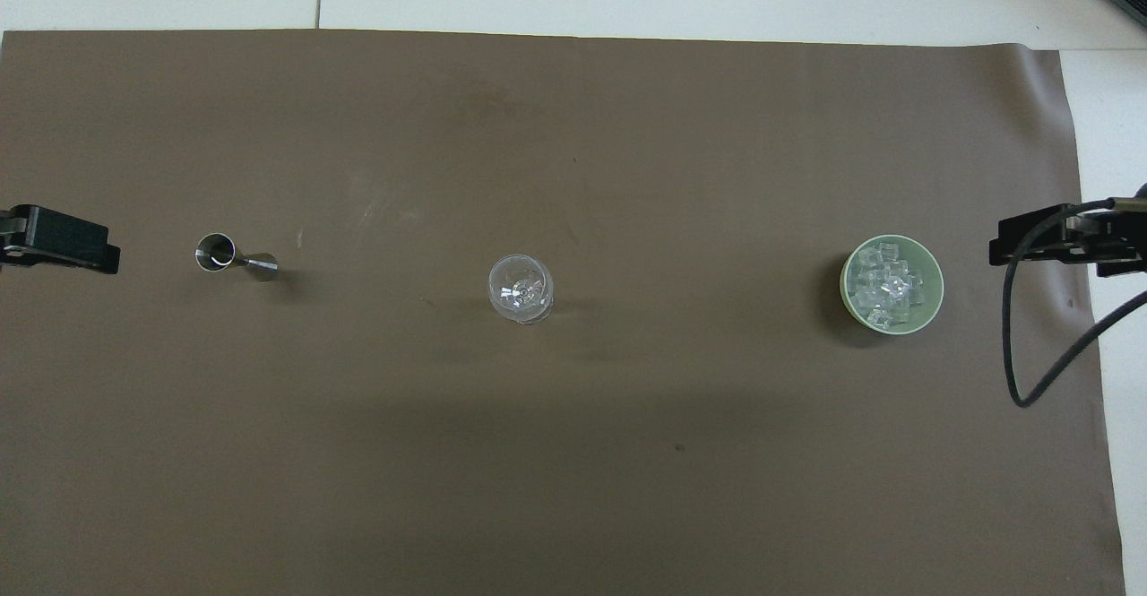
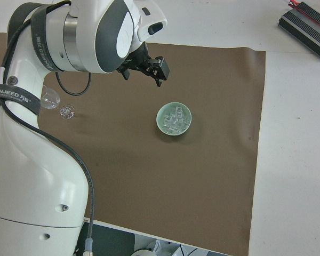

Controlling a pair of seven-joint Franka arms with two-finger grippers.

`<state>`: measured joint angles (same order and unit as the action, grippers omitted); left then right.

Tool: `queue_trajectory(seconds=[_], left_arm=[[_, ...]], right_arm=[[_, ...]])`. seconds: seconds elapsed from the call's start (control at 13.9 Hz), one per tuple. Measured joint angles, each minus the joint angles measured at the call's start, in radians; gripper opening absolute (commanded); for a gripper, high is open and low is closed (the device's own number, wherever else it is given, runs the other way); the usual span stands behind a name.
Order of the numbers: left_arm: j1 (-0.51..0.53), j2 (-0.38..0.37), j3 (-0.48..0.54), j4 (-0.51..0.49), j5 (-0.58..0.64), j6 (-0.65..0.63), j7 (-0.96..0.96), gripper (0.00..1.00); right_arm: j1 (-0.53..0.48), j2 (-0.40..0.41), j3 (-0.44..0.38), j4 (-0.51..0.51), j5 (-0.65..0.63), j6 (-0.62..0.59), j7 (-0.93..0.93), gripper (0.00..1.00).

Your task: Pour wine and add ice with both arms

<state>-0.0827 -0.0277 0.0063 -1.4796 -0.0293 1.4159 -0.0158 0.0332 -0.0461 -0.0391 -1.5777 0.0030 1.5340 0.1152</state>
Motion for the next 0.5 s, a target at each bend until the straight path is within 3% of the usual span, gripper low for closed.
queue_trajectory(seconds=[0.5], left_arm=[[-0.001, -0.031, -0.003, -0.074, 0.0, -0.005, 0.0, 1.0]], right_arm=[[0.0, 0.0, 0.0, 0.0, 0.0, 0.0, 0.0, 1.0]])
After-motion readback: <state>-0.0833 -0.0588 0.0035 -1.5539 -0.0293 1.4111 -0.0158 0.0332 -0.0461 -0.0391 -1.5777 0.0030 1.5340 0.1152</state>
